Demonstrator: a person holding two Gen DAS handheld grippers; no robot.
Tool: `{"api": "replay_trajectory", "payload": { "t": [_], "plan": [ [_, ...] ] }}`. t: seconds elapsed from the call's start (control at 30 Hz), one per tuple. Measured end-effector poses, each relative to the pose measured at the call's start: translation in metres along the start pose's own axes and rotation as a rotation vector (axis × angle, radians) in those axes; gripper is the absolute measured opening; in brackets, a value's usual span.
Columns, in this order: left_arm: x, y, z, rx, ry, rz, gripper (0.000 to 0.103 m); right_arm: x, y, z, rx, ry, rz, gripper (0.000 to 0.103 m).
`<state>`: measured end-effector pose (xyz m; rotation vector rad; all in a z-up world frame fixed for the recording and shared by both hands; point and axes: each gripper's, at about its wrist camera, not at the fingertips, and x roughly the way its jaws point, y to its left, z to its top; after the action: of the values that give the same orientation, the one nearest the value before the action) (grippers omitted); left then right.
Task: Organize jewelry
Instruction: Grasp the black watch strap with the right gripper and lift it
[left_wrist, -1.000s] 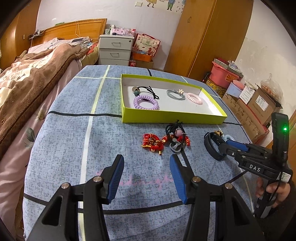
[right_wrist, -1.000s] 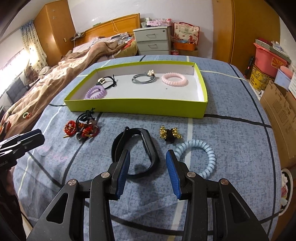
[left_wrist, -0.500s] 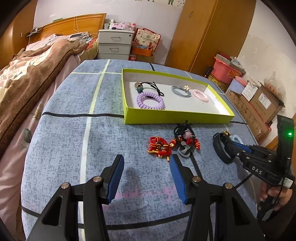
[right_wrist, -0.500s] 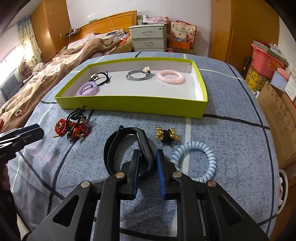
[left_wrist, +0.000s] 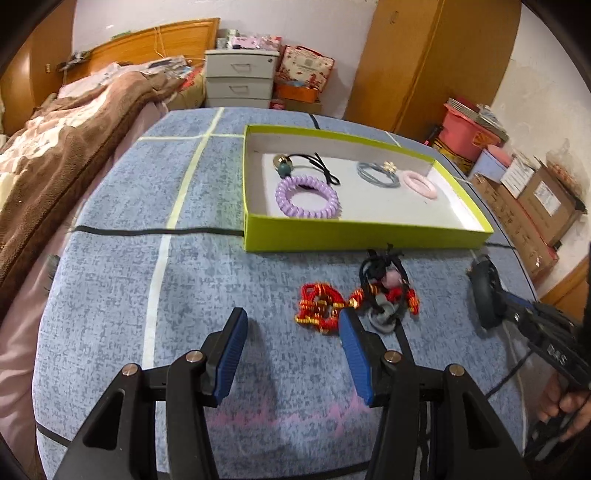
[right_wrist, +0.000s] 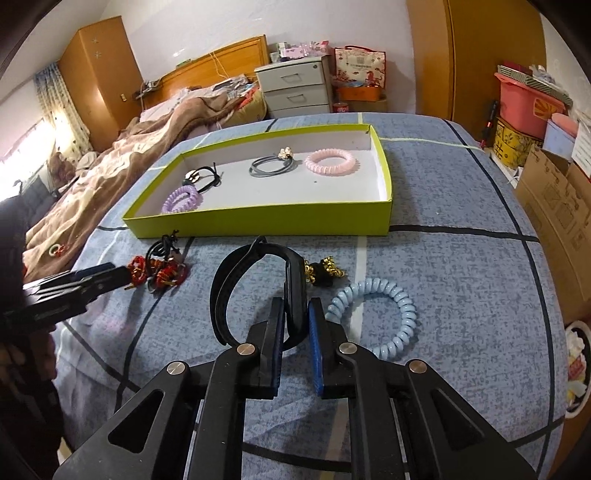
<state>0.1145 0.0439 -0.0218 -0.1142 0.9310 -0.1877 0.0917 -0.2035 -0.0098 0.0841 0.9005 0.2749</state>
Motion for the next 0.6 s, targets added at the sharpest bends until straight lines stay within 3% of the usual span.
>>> {"api": "replay_trajectory", "payload": {
  "t": [0.3,0.53,0.6],
  "plan": [
    [0.014,-0.015,0.006,0.068,0.018,0.089,0.054,-0.007,-0.005,0.004,0.015,-0.027,0.043,0.013],
    [0.013,-0.014,0.006,0.061,0.009,0.092,0.054,-0.005,-0.003,0.006,0.011,-0.028,0.050,0.013],
    [0.013,-0.015,0.004,0.061,0.012,0.091,0.049,-0.004,-0.001,0.006,0.009,-0.027,0.045,0.013]
  ]
}}
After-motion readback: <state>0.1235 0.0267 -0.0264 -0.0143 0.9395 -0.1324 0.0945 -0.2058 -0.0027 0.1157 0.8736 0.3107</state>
